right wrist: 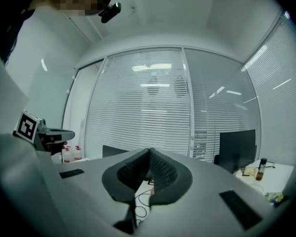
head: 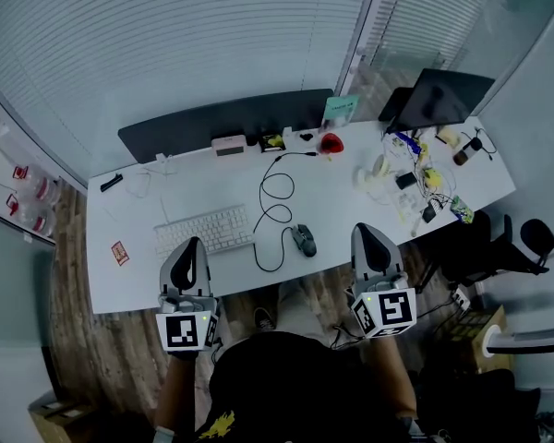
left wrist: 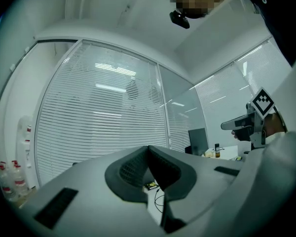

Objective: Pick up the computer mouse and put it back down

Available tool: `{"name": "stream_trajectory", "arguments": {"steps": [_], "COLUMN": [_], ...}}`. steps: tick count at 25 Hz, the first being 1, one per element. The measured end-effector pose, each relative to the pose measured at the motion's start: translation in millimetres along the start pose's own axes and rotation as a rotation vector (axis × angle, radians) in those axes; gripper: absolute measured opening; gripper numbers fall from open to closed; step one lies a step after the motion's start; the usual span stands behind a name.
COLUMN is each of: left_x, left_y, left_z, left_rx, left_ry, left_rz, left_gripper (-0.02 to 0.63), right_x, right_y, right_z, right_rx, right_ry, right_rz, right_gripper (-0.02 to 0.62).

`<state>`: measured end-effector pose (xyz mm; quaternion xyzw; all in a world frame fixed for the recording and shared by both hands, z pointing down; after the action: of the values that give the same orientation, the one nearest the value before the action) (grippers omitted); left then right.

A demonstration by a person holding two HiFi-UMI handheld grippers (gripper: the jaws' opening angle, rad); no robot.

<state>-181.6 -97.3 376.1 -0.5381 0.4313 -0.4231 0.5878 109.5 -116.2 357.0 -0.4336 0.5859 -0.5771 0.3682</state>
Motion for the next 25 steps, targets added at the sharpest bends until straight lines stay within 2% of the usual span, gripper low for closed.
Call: {"name": "stream_trajectory", "arguments": {"steps": [6,12,19,25], "left_x": [-11,-10,-9,-12], "left_y": [-7,-6,-14,-18], "left_z": [-7,-8,-8,-7], "left_rx": [-0.017,0.001,-0.007,-0.013], "left_ry": [0.029,0.033,0.036,0.035], "left_rz": [-0.007,-0.018,-0.036,-0.036], "left_gripper": [0.014,0.014,0.014,0.014], "right_x": [-2,-2,-3,-3], "right_y": [-2,-2,-6,-21], "right_z": [2,2,9,-6], "right_rx": [-0.010,-0.023,-0.010,-0.030], "right_ry": [0.001,0.020,-0.006,0.029], "right_rz": [0.002,-0.006,-0.023,-0.054], "right_gripper": [0.014,0.014,0.014,0.014]}}
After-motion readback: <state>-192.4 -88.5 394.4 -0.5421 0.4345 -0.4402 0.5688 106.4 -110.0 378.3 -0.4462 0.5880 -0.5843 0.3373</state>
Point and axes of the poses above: the fingertips, and each gripper's own axes: x forward along the fingers, z to its right, y out of its top, the point moved 1 cm from there along -x, backward along the fingers, and after that the axes turned 1 degree about -z, right-handed, at the moved point
